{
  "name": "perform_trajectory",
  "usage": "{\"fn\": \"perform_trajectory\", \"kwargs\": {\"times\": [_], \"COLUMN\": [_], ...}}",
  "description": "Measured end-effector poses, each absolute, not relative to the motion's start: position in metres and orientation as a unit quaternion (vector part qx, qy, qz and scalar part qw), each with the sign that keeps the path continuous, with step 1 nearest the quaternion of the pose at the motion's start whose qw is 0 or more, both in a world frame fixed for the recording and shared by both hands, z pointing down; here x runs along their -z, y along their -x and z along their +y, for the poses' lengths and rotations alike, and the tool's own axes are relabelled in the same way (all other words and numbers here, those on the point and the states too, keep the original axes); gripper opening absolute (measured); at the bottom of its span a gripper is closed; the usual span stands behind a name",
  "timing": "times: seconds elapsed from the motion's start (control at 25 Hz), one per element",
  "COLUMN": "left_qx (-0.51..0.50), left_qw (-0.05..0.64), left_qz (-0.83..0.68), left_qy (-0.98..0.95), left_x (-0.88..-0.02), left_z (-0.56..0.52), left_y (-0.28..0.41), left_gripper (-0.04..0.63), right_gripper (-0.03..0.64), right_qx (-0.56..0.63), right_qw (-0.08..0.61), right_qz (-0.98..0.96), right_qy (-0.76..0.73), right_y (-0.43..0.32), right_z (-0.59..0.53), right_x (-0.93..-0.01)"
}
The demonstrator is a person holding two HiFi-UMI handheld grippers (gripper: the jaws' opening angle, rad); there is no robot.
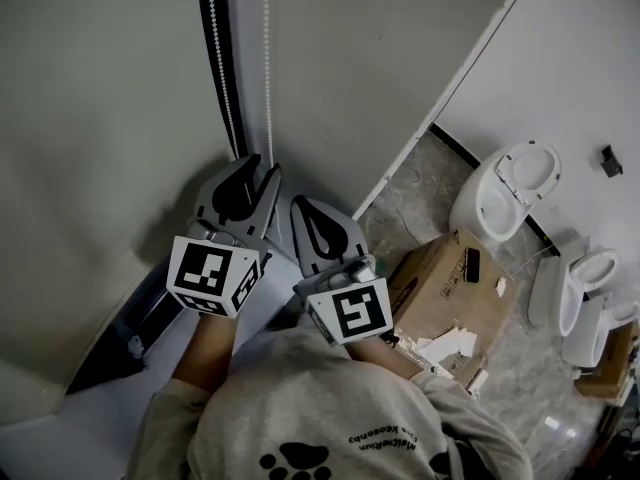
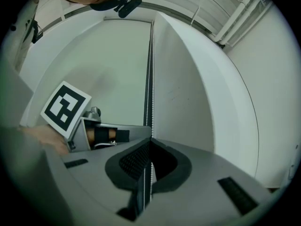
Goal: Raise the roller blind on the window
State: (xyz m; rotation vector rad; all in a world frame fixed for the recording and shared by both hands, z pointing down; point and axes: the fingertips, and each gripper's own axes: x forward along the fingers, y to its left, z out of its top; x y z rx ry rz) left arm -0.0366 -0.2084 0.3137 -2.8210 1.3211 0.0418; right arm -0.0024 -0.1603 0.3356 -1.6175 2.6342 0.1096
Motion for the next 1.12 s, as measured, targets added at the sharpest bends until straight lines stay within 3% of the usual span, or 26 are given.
{"fn": "perform_trajectory", "kwargs": {"times": [0.36,0.64,1.12], "left_qx": [0.000,-0.008,0.007], "left_qw": [0.012,-0.001,0.001], "left_qz": [0.410,0.390,0.394], "left_qy": [0.912,0.921,0.919], "left_x": [-0.309,-0.308,-0.325], "left_z": [-0.227,-0.227,-0.208], "left_y": [0.026,0.023,0.037], "left_gripper": [0.101,0.012,0.008], "right_gripper": [0.009,0.009,0.009], "right_qx": [-0.030,-0.038,-0.034], "right_qw": [0.030,0.035,0.025], "right_qz": [0.855,0.857,0.869], "right_qy": [0.516,0.513,0.493], "right_y": [0.003,0.001,0.001], "right_z": [-0.166,-0.164,-0.163], "right_x": [-0.330,-0.328,-0.332]}}
